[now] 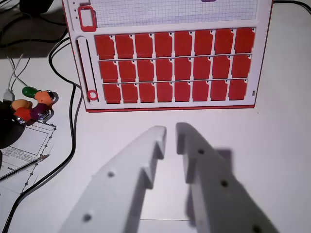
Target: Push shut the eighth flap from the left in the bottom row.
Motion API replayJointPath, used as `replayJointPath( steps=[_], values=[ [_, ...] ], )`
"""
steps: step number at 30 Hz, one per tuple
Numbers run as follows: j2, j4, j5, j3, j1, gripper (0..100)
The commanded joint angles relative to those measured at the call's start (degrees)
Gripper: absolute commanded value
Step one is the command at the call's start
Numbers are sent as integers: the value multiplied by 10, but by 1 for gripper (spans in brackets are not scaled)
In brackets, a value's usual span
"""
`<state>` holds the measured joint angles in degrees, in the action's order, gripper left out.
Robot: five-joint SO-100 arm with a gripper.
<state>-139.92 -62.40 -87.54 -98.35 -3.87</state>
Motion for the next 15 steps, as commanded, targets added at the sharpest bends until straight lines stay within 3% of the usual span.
replayJointPath(
  steps=[1, 15],
  values=[
    [-18, 16, 4, 8, 2, 2],
    [-18, 21, 7, 7, 3, 2]
  ],
)
